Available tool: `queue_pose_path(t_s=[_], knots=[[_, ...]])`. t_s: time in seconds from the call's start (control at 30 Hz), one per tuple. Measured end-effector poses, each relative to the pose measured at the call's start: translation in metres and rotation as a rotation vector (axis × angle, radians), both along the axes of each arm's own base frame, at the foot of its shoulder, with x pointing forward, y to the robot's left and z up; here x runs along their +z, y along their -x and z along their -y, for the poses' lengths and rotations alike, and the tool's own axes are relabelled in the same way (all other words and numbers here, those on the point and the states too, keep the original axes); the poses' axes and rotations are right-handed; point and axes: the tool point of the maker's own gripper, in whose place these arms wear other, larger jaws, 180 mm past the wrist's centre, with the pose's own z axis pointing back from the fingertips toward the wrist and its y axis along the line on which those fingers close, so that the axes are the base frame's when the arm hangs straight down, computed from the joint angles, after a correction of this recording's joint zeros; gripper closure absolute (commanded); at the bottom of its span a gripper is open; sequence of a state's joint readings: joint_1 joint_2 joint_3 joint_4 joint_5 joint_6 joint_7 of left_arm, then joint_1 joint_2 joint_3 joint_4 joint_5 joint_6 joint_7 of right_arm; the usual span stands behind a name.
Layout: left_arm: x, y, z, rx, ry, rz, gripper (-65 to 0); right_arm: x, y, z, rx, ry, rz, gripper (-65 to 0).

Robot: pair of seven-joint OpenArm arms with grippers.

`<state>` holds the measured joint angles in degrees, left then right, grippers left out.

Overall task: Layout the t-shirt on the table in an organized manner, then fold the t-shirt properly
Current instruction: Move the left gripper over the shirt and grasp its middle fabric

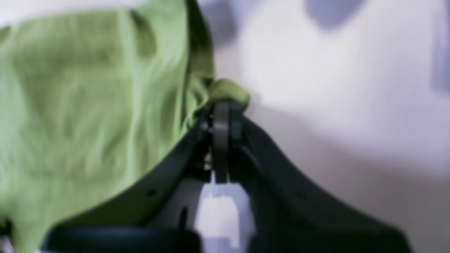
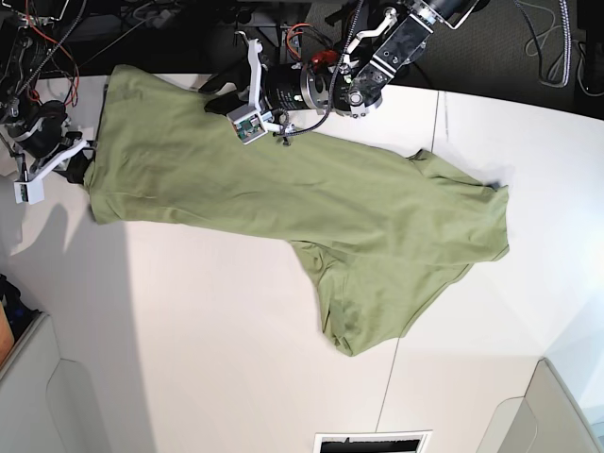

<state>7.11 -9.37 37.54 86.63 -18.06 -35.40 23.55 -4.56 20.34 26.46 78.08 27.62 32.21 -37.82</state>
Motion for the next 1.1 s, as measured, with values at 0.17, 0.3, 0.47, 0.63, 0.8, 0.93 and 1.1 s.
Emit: queue_pose_path(t_s=[0.17, 0.3, 0.47, 0.63, 0.8, 0.93, 1.1], knots=[[-0.010, 0.011, -0.024, -0.007, -0.015, -0.026, -14.0, 0.000, -0.028, 0.003, -0.020, -0.021, 0.029, 0.0], [-0.016, 0.028, -0.043, -0.017, -0.014, -0.054, -14.0, 0.005, -0.051, 0.009, -0.031, -0.002, 0.038, 0.0], [-0.019, 0.042, -0.058, -0.010, 0.003, -0.097, -14.0, 0.013, -0.071, 0.014, -0.028, 0.045, 0.041, 0.0], [-0.021, 0.041, -0.079, -0.010, -0.012, -0.104, -14.0, 0.031, -0.090, 0.022, -0.034, 0.062, 0.085, 0.0], [-0.019, 0.024, -0.094, 0.049, -0.024, -0.106, -14.0, 0.060, -0.109, 0.035, -0.051, 0.044, 0.163, -10.8], [-0.010, 0.000, -0.117, 0.091, -0.081, -0.060, -14.0, 0.065, -0.109, 0.035, -0.051, 0.028, 0.161, -26.9], [0.009, -0.051, -0.168, 0.249, -0.179, 0.036, -14.0, 0.059, -0.102, 0.029, -0.045, -0.009, 0.126, -26.9]])
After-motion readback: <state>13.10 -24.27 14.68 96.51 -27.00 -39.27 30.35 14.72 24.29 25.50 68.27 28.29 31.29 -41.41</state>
